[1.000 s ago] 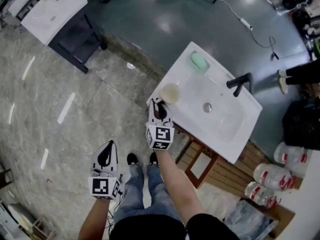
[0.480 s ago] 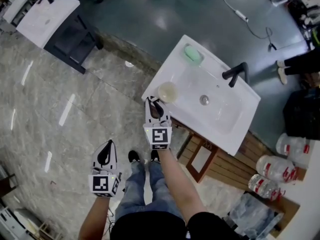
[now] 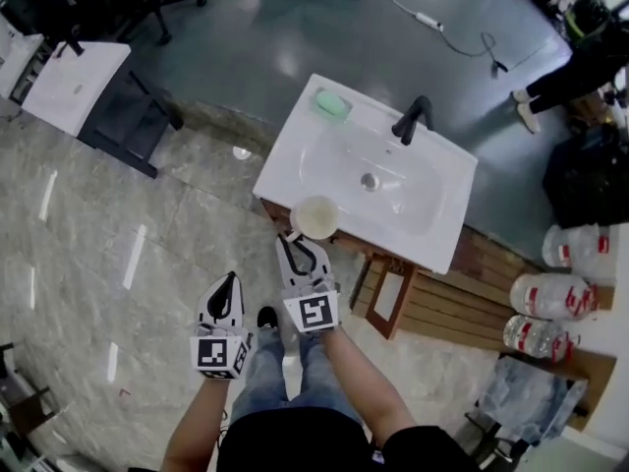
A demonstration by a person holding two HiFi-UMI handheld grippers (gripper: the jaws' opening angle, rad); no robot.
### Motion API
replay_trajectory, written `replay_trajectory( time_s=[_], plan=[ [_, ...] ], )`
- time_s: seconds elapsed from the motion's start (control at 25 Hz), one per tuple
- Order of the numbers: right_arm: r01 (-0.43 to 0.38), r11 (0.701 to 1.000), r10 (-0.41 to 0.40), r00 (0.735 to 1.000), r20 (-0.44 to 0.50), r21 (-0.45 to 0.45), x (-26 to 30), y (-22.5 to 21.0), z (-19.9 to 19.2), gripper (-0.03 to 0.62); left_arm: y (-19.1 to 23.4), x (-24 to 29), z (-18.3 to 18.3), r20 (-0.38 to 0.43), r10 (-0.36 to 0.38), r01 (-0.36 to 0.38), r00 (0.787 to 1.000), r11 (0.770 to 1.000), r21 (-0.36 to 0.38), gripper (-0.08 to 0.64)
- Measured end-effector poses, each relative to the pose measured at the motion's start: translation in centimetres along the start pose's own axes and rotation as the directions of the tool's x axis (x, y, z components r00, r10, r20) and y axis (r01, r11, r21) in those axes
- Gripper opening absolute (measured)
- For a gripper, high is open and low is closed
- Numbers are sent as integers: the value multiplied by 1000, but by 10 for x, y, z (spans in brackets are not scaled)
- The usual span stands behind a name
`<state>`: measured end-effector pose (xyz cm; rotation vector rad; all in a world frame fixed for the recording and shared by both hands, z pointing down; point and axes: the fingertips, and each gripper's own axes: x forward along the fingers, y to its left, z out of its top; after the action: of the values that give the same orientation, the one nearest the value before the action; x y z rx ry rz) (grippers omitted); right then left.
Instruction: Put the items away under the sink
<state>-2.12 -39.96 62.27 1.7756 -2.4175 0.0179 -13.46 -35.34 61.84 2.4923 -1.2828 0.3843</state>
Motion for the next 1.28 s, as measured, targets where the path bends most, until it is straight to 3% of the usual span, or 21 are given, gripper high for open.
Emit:
replay_trajectory(
  time_s=[0.16, 0.32, 0.44, 0.56, 0.68, 0.84, 1.16, 1.28],
  plan=[
    [90, 996, -90, 996, -19, 2, -57, -4, 5, 50, -30, 2, -3, 6, -115, 115, 993, 993, 30, 5],
    [179, 984, -179, 983, -37, 1, -117, -3, 0, 51, -56, 0, -20, -4, -224, 224, 974, 971, 86, 5],
    [266, 962, -265, 964, -19, 70, -155, -5, -14, 51, -73, -1, -37, -22, -271, 272, 962, 957, 98, 5],
    [281, 959, -276, 955, -112, 35, -182, -4, -55, 51, -89, 5, -57, -32, -295, 296, 955, 950, 96, 5],
    [314, 947, -305, 945, -118, 68, -196, -9, -96, 51, -104, 17, -83, -36, -309, 311, 950, 944, 109, 5],
    [293, 956, -289, 946, -149, 4, -207, -13, -157, 51, -127, 43, -126, -17, -355, 354, 935, 927, 122, 5],
    [326, 945, -324, 940, -107, -2, -199, -29, -272, 51, -131, 102, -219, 60, -381, 370, 923, 918, 143, 5],
    [337, 942, -336, 939, -73, -7, -191, -40, -313, 51, -123, 123, -265, 48, -369, 358, 928, 920, 156, 5]
  ],
)
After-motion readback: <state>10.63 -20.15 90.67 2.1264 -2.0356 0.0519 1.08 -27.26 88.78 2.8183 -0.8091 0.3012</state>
